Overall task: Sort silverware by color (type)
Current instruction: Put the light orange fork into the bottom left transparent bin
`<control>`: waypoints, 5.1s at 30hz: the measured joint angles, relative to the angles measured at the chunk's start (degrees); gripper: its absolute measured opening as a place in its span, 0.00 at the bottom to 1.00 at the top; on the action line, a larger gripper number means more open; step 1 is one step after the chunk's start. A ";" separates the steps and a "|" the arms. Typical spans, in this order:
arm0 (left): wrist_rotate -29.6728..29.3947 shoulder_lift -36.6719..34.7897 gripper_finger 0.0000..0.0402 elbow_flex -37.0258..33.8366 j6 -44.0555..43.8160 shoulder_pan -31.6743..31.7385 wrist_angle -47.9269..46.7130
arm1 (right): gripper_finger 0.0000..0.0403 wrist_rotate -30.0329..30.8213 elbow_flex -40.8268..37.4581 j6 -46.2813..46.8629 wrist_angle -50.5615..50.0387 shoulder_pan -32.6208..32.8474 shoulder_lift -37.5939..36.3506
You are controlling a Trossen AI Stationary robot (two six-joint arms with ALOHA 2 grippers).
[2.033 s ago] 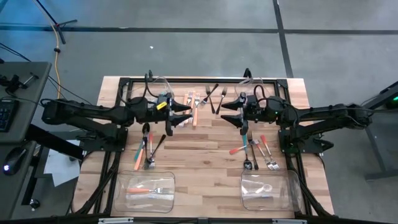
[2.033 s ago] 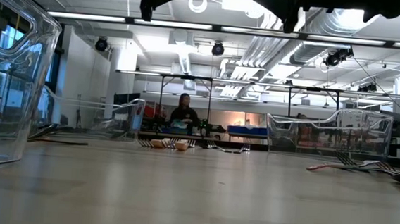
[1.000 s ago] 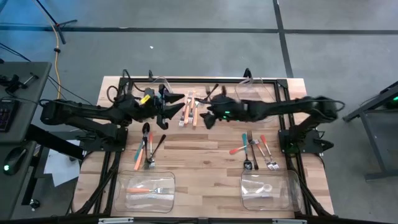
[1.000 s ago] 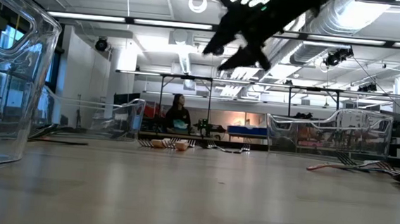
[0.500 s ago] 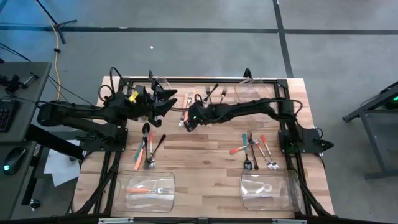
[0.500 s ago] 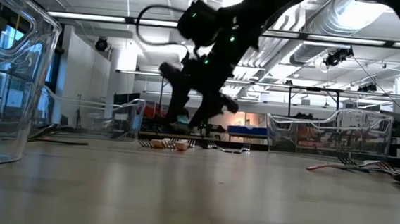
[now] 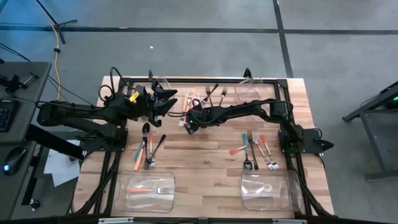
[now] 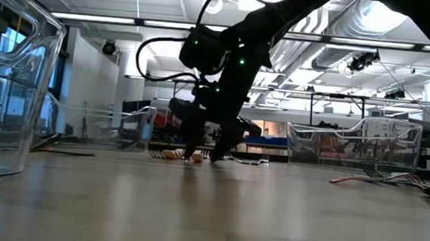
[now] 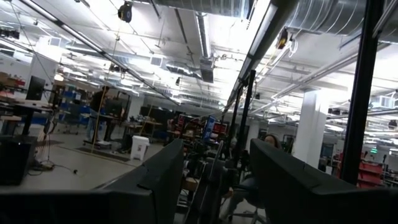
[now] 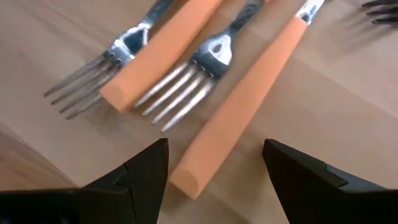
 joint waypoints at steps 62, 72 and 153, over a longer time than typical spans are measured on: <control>2.37 3.11 0.44 -0.04 -3.14 0.02 -7.59 | 0.11 1.69 -47.02 -19.57 45.67 6.30 -57.76; 2.85 5.96 0.44 -0.07 -4.56 -0.04 -6.95 | 0.11 -2.79 -46.97 -25.39 51.97 6.28 -57.77; -2.74 -7.88 0.10 -7.94 -3.72 -3.94 -26.19 | 0.67 -11.09 -44.34 -31.53 29.60 -0.10 -70.95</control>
